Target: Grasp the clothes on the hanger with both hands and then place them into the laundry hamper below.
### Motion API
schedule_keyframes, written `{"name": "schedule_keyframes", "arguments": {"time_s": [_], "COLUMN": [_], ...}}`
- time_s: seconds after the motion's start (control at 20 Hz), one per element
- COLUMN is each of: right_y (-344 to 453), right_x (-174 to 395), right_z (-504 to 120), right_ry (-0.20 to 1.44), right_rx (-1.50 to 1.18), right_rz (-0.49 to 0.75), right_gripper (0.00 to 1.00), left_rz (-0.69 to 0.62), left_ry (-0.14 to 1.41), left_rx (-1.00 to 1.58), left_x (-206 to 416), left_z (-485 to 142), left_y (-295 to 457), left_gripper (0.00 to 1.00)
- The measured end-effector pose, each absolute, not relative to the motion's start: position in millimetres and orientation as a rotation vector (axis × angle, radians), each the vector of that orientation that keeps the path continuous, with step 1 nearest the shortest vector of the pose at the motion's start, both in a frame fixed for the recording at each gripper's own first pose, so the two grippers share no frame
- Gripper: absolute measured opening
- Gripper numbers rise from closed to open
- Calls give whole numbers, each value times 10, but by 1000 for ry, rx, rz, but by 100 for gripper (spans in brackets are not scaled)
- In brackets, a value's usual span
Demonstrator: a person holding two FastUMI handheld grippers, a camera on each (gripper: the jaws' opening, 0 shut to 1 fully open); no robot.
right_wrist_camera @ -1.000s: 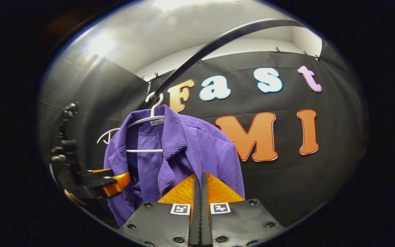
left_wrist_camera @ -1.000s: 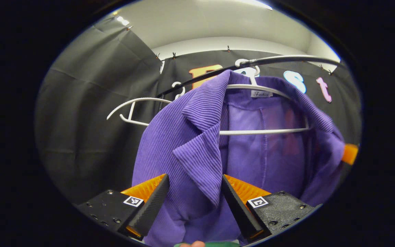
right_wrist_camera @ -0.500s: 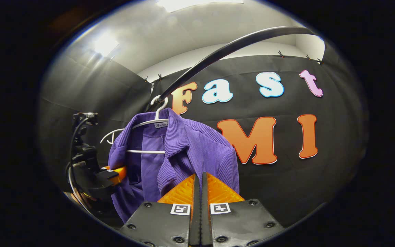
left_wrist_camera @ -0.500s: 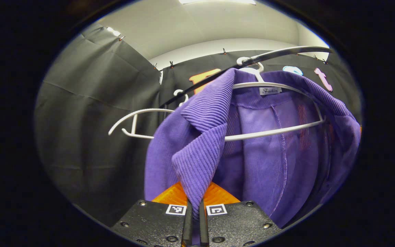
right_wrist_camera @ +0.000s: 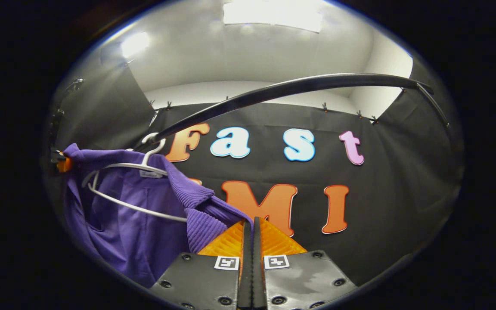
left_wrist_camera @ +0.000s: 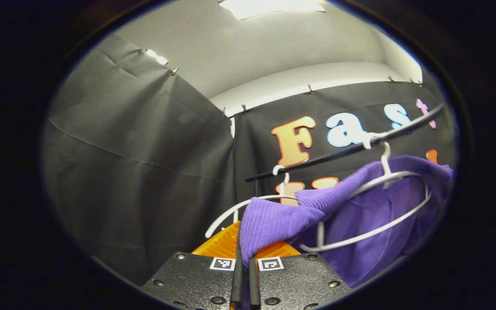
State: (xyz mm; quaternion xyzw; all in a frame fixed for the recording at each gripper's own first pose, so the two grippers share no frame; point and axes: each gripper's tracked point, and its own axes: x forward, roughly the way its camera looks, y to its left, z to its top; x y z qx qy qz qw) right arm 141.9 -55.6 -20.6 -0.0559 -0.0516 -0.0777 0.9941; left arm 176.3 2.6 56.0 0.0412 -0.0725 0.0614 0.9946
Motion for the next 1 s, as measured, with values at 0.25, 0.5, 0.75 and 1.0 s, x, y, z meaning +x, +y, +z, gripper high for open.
{"name": "schedule_keyframes", "arguments": {"time_s": [0.25, 0.5, 0.75, 1.0], "right_y": [-784, -1077, -1197, -1164], "right_x": [1614, 2036, 2314, 2286], "right_z": [33, 53, -319, -568], "right_ry": [-194, -209, -142, -119], "right_rx": [-174, -176, -240, -289], "right_rz": [-306, -396, -382, -366], "right_gripper": [1, 2, 2, 8], "left_rz": [87, -1, -49, -51], "left_ry": [-116, -96, -3, 10], "left_rx": [140, 74, 102, 137], "left_x": [2260, 2494, 2631, 2484], "left_z": [766, 678, 163, -89], "left_y": [-36, -264, -331, -331], "left_gripper": [6, 6, 6, 6]}}
